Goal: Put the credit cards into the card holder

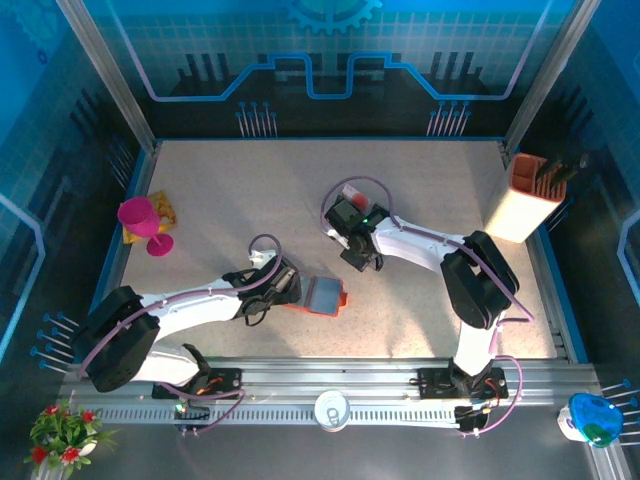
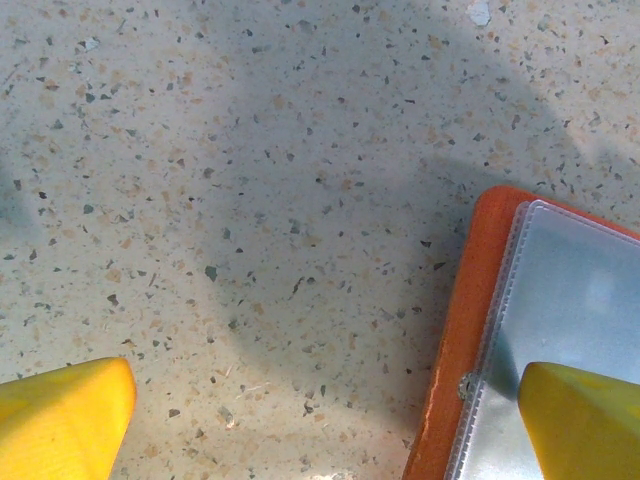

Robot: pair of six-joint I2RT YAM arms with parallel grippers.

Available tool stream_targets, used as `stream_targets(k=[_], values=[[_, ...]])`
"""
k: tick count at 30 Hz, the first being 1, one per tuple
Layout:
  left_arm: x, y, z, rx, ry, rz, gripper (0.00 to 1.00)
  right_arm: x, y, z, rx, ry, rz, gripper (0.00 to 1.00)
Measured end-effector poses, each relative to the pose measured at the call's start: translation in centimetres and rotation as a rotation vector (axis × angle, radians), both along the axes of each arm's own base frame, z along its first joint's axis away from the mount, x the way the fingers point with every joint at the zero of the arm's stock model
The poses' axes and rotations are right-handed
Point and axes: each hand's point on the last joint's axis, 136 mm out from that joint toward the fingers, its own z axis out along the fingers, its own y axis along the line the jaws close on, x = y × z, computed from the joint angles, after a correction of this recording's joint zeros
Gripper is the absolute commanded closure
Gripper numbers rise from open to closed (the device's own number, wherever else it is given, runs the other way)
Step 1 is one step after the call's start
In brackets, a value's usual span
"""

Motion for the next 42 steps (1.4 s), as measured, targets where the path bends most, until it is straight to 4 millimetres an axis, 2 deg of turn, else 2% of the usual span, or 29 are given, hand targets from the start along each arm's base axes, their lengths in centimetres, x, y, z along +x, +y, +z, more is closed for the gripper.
stream_targets(k=[5, 11, 16, 19, 22, 26, 31, 35, 42], values=[[0.0, -0.1, 0.0, -0.003, 0.001, -0.002, 0.01, 0.1, 0.2, 2.0, 0.03, -0.038, 0.016, 1.0], [0.6, -0.5, 0.9, -0.018, -0.016, 0.001, 0.01, -0.4, 1.2, 6.4, 0.125, -0.118, 0.04, 1.0], [1.6, -1.2, 2.1, -0.038, -0.039, -0.004, 0.01, -1.1, 2.0, 10.2, 0.271, -0.175, 0.014, 1.0], [2.0, -2.0, 2.5, -0.056, -0.043, -0.032, 0.01, -2.1, 2.0, 11.4, 0.375, -0.188, -0.029, 1.0], [2.6, -3.2, 2.9, -0.073, -0.04, -0.069, 0.01, -3.3, 1.3, 10.9, 0.464, -0.161, -0.094, 1.0], [3.4, -4.6, 3.0, -0.087, -0.028, -0.093, 0.01, -4.6, -0.9, 9.1, 0.552, -0.108, -0.22, 1.0], [3.3, -5.1, 1.9, -0.078, 0.012, -0.109, 0.01, -6.1, -3.6, 8.2, 0.676, -0.078, -0.36, 1.0], [2.9, -5.4, 1.0, -0.07, 0.04, -0.121, 0.01, -7.0, -4.5, 8.2, 0.747, -0.069, -0.411, 1.0], [1.3, -6.6, 0.7, -0.064, 0.066, -0.159, 0.01, -7.7, -4.8, 7.5, 0.8, -0.035, -0.444, 1.0]])
